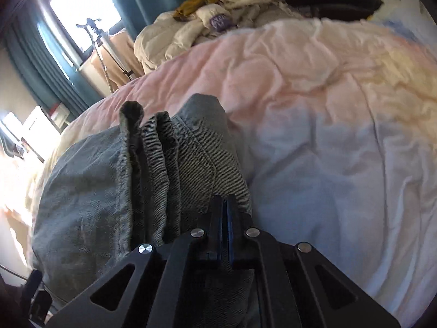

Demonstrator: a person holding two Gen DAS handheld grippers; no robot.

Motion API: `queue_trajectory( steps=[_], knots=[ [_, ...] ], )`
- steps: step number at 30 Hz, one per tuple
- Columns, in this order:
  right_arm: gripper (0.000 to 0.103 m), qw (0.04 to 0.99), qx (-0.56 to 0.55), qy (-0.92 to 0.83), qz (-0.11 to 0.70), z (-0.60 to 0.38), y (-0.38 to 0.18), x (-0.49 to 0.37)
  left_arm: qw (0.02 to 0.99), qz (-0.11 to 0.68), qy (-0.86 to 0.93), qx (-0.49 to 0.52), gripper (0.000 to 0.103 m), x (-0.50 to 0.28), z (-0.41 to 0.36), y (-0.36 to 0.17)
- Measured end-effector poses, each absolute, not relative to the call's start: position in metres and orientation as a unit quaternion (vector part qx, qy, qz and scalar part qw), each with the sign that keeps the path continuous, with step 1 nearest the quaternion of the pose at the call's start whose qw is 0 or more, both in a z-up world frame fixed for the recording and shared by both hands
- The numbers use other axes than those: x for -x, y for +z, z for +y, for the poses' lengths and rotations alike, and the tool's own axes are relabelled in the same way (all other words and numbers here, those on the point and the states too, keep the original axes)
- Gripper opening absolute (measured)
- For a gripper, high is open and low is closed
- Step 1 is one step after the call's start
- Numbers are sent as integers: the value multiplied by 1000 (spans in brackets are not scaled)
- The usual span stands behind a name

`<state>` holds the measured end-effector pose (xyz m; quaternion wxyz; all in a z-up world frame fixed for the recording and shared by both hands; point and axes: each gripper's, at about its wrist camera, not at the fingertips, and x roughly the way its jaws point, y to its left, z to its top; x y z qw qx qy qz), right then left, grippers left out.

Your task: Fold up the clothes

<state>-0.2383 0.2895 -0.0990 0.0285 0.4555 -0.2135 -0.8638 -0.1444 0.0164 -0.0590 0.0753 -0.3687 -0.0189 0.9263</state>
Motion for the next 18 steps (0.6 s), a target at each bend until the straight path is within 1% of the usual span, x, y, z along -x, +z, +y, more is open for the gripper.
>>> queue_trajectory(
  steps=[1, 2, 3, 5, 7, 8, 9, 10, 13, 16, 17, 18],
  knots=[
    [2, 31, -448, -866, -221, 292, -93, 236, 75, -21, 926, 371, 67, 145, 16, -59],
    [6, 33, -439, -868, -229, 295, -88, 234, 76, -22, 925, 372, 67, 145, 16, -60],
    [6, 38, -430, -870, -237, 297, -82, 231, 76, -24, 924, 373, 67, 145, 15, -60],
    [8, 71, -403, -876, -256, 296, -67, 223, 76, -26, 924, 374, 67, 146, 15, -60],
    [35, 105, -390, -872, -278, 294, -59, 214, 76, -27, 924, 374, 67, 146, 14, -60],
    [64, 118, -386, -869, -287, 292, -56, 209, 77, -28, 924, 374, 67, 146, 14, -60],
    [79, 128, -385, -867, -290, 289, -57, 206, 77, -29, 924, 375, 67, 146, 14, -60],
    [79, 135, -389, -865, -287, 285, -58, 205, 77, -30, 923, 375, 67, 146, 13, -60],
    [79, 125, -445, -857, -228, 264, -73, 213, 77, -32, 923, 375, 67, 145, 13, -59],
    [76, 103, -448, -874, -161, 245, -79, 214, 77, -33, 923, 376, 67, 146, 12, -59],
    [68, 101, -443, -878, -152, 243, -77, 211, 77, -34, 923, 377, 67, 146, 12, -59],
    [50, 106, -440, -879, -150, 242, -73, 209, 77, -35, 922, 377, 67, 146, 12, -59]
  ],
)
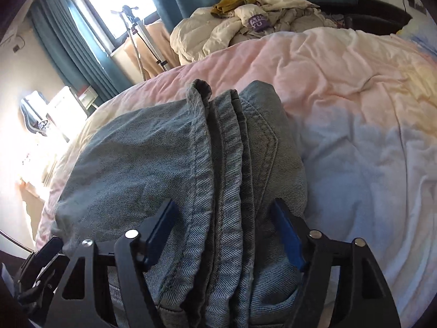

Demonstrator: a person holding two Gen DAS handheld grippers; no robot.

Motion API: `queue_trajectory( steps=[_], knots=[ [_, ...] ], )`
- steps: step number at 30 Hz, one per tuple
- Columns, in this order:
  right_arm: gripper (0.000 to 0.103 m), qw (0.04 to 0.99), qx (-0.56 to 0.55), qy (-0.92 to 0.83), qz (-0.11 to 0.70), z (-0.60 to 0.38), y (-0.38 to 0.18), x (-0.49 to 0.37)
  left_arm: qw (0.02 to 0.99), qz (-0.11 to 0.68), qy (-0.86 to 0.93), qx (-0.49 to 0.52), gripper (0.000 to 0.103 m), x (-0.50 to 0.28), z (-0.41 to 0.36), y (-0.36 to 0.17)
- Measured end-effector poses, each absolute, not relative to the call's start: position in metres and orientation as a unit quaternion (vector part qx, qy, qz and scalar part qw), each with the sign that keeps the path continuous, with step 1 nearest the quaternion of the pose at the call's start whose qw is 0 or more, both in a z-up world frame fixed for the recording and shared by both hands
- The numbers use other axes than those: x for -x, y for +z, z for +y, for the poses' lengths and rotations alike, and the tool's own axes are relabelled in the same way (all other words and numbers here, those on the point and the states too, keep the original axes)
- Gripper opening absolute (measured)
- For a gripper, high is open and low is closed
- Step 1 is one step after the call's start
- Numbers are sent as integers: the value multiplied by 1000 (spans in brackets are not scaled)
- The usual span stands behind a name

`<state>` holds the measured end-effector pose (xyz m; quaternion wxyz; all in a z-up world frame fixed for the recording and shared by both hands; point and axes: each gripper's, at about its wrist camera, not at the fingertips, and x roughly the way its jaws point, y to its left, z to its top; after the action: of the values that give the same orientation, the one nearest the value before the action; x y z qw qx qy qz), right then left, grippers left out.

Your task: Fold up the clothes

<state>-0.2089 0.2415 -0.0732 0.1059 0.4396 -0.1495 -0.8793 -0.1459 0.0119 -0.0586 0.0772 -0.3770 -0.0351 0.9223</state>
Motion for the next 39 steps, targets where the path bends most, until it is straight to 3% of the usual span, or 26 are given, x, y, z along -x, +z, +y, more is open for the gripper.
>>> queue_trajectory(
  steps=[2, 6, 11, 15, 19, 24, 31, 33, 37, 39],
  knots=[
    [21, 116, -434, -882, -146, 239, -66, 205, 77, -39, 923, 376, 67, 145, 10, -56],
    [12, 114, -398, -903, -117, 235, -36, 191, 65, -55, 929, 360, 67, 141, -1, -46],
    [12, 101, -408, -895, -146, 260, -38, 195, 64, -81, 931, 350, 67, 142, -30, -27],
    [16, 97, -465, -858, -198, 274, -91, 215, 63, -80, 918, 384, 67, 156, -48, -31],
    [18, 104, -459, -854, -221, 280, -92, 216, 50, -82, 909, 406, 70, 164, -66, -38],
    [18, 104, -453, -858, -221, 281, -92, 213, 80, -94, 892, 436, 98, 178, -73, -49],
    [26, 120, -447, -849, -257, 289, -96, 212, 70, -116, 868, 478, 103, 211, -76, -90],
    [37, 131, -445, -842, -277, 292, -98, 213, 74, -123, 859, 491, 103, 219, -77, -100],
    [46, 141, -442, -837, -290, 294, -95, 212, 83, -175, 836, 513, 103, 223, -88, -109],
    [56, 139, -440, -842, -278, 289, -91, 211, 83, -184, 831, 519, 103, 224, -90, -111]
  ],
)
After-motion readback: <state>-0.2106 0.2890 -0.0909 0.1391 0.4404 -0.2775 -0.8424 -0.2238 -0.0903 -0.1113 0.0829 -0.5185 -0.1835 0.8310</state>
